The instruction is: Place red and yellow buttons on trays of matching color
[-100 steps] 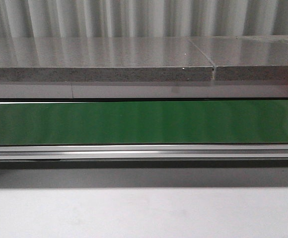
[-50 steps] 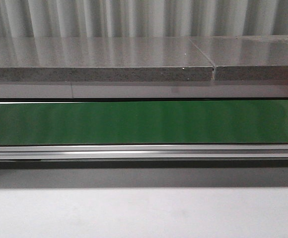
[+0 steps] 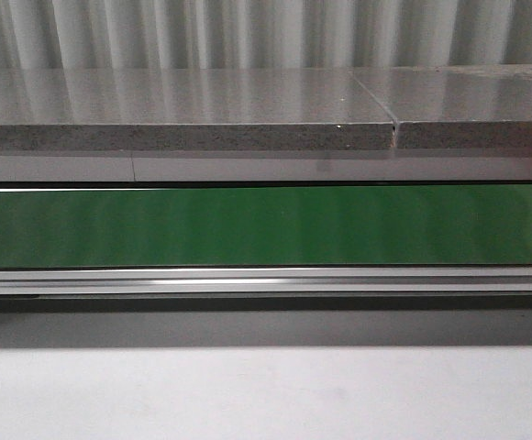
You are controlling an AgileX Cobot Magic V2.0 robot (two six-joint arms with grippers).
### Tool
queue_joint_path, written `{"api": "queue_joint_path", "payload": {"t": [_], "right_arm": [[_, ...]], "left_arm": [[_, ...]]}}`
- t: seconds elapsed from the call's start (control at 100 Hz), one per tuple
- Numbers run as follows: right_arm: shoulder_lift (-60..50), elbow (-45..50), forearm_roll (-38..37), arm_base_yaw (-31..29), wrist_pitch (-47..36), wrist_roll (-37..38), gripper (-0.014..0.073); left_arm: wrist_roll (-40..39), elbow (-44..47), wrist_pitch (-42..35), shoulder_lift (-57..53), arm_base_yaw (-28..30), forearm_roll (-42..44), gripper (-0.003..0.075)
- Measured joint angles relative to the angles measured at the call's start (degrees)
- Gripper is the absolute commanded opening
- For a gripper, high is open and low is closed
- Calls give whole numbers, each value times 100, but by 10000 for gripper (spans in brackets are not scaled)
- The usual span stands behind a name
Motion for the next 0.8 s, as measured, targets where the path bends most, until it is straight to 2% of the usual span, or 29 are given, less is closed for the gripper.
{"api": "queue_joint_path", "payload": {"t": [0.33, 0.8], "right_arm": [[0, 0, 0, 0, 0, 0, -65], [0, 0, 0, 0, 0, 0, -65]], "left_arm": [[-10, -548, 528, 1183, 745, 0, 408], [-10, -1049, 518, 2413, 803, 0, 408]]}}
